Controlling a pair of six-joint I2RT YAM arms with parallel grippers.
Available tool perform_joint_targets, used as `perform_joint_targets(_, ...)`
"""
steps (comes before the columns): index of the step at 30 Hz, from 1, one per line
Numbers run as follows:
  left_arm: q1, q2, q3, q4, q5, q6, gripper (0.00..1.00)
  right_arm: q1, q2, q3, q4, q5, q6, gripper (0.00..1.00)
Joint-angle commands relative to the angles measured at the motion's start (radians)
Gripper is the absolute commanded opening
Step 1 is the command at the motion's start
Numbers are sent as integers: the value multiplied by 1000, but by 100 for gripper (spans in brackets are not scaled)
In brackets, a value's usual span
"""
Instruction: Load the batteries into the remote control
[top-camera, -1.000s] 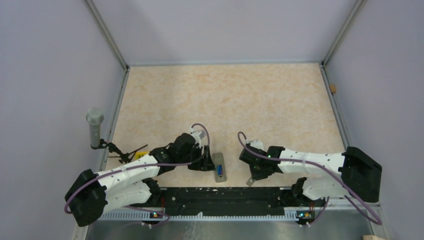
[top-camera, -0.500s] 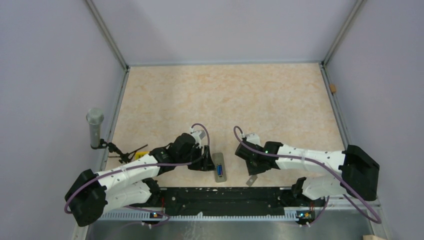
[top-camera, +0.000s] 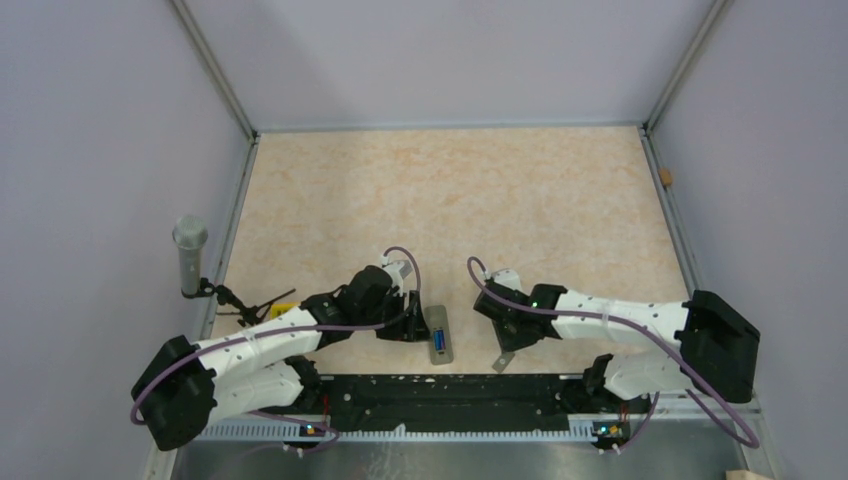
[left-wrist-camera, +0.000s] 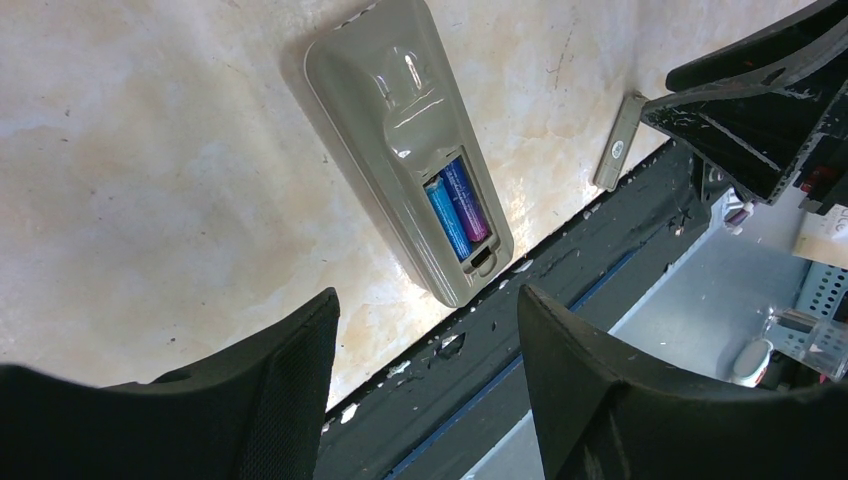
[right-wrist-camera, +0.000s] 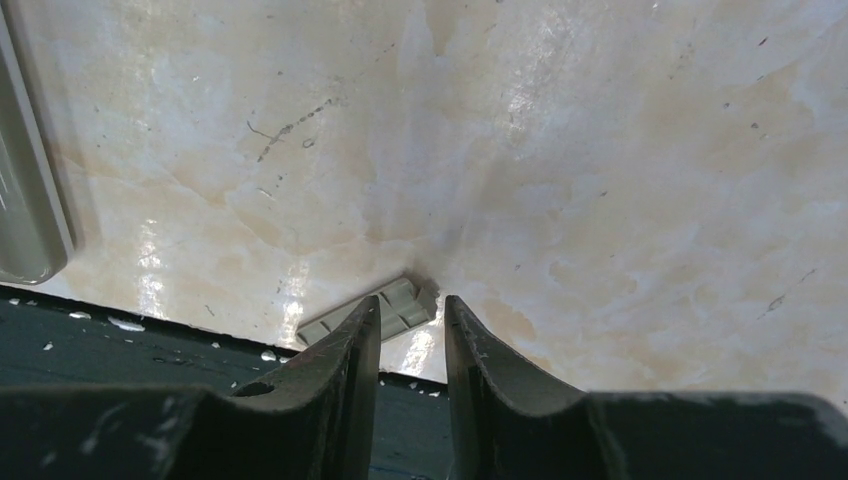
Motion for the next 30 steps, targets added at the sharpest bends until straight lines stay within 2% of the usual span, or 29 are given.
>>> perform_joint_targets(1,2,3,34,28,-5,2,67,-18,3,-18,50,-26,-31,29)
perform_joint_targets(19,2,21,38,38,-7,-11,67,-23,37,-50,64,-30,-44,24)
perform_joint_targets(23,2,23,40,38,-7,-14,67,-24,38,-54,67,-31,-45,16)
perform_joint_targets(27,2,24,40,39,-8,-17,67,-24,36,-57,60,-32,-47,2)
perform_joint_targets(30,2,29,41,42,-9,-20,67,-24,27,-55,51,-31,-42,0)
